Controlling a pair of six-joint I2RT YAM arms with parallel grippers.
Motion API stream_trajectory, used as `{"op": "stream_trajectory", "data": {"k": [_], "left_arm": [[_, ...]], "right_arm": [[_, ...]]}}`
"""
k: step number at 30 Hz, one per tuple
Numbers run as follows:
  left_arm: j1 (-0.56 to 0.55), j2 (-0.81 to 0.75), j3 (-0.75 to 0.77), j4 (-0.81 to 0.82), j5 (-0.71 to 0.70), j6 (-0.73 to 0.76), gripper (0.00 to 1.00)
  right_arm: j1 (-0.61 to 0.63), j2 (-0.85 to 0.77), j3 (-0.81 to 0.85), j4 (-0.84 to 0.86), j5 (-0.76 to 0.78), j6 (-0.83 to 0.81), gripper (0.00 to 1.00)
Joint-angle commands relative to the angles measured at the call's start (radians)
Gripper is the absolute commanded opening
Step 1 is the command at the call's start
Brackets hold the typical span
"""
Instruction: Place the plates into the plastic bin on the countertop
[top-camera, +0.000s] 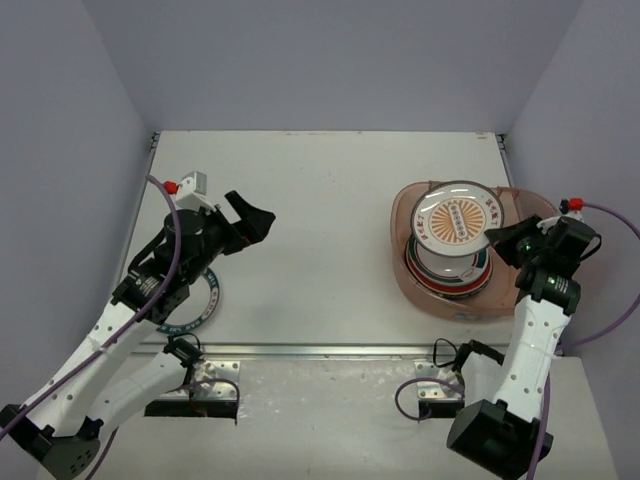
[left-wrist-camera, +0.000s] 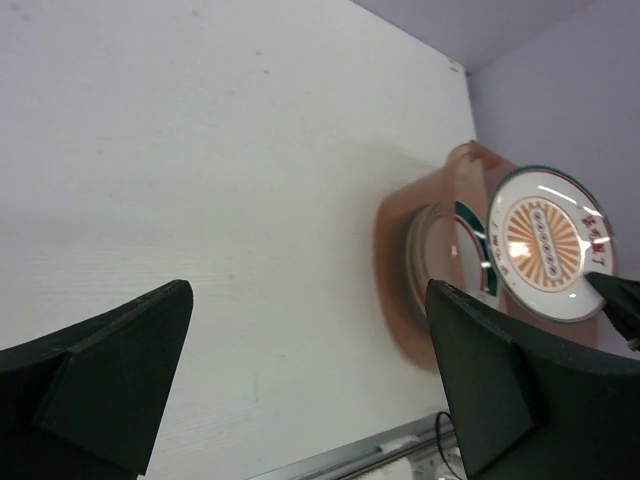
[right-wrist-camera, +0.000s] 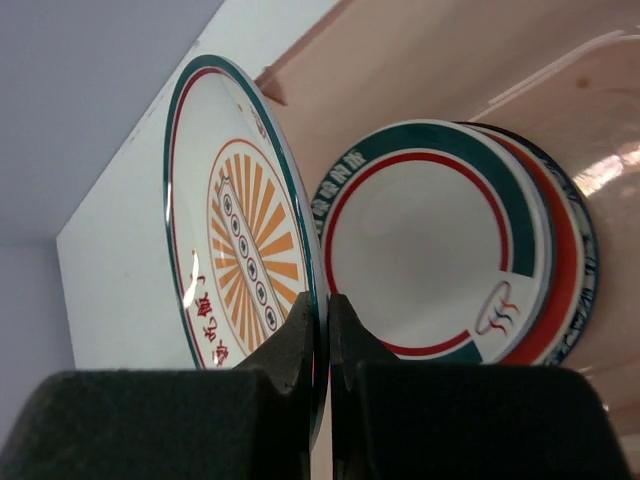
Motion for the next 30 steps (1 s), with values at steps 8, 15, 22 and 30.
{"op": "stream_trajectory", "data": {"k": [8,15,22,30], "left_arm": [[0.002,-0.005,-0.058,-0.219,-0.238,0.089,1.0],[0.001,0.005,-0.073,-0.222,-0.196,0.06,1.0],[0.003,0.015,-0.249,-0.144,-0.113,-0.197,1.0],[0.003,0.076,-0.172,-0.34,-0.301,-0.446,1.0]], "right_arm": [[-0.035,0.046,-0.162,0.16,0.077,-0.002,0.01],[-0.034,0.089,-0.106,0.092,0.021,-0.077,0.99],[-0.004,0.037,-0.101,0.045,0.196,-0.124,0.99],[0.133,0.154,-0.027,-0.014,0.159,-0.175,0.99]]}}
